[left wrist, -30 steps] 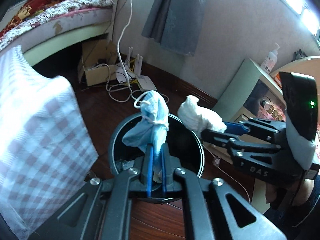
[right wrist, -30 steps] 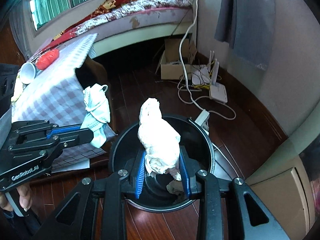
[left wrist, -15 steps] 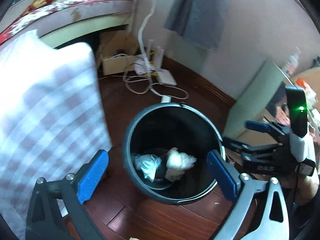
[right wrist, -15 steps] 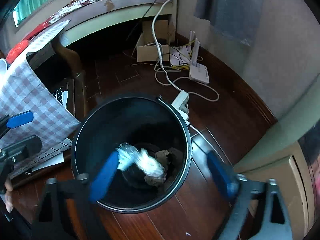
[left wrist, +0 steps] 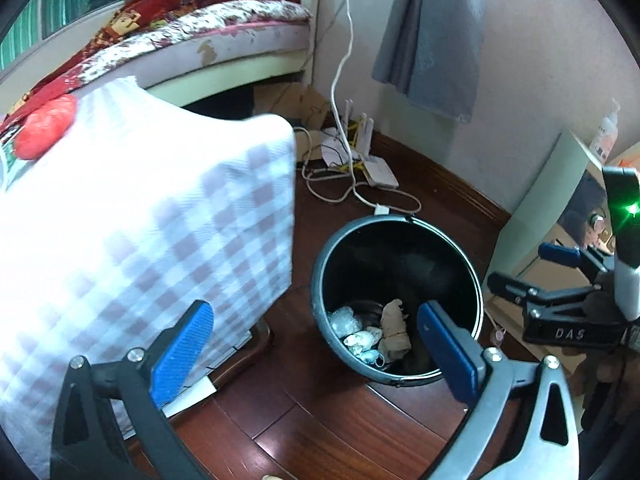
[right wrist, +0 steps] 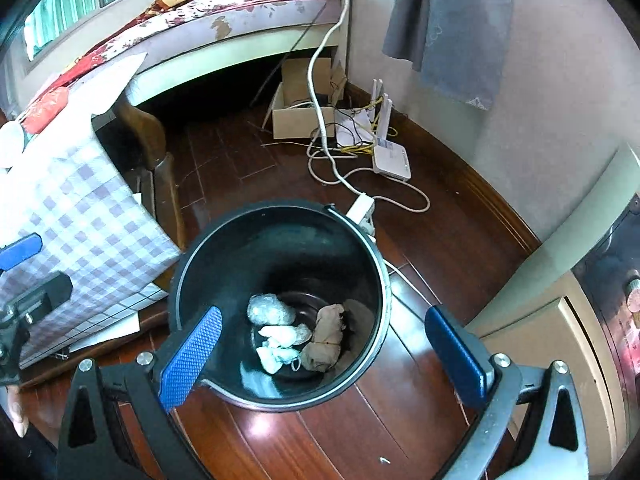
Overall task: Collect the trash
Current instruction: 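Move both open tools back over the table items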
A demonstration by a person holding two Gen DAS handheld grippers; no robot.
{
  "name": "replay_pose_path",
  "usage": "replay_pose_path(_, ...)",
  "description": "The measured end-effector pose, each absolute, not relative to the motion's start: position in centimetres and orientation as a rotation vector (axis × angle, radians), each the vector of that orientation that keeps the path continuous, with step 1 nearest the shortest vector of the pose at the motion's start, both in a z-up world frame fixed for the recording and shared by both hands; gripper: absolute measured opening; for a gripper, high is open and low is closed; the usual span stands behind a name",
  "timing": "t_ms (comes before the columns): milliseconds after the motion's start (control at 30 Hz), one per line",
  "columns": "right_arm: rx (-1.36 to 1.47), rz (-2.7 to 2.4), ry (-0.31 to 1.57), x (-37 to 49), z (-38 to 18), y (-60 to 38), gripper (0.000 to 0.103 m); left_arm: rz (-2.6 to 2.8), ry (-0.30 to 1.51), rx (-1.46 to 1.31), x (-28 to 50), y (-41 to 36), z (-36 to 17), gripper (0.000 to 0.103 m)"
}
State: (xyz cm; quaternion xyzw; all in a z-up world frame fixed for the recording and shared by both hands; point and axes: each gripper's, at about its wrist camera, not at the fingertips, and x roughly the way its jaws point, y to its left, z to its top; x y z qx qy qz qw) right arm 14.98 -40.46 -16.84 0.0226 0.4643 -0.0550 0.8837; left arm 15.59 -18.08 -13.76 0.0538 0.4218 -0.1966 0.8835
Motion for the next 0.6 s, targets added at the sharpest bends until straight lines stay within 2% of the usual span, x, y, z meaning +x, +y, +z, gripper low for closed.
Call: replay_pose_path(600,-0.009,-0.006,0.839,12.9,-11.1,-31.8,0.102,-0.281,0.810,0.068,13.6,-11.2,-10.6,0.102)
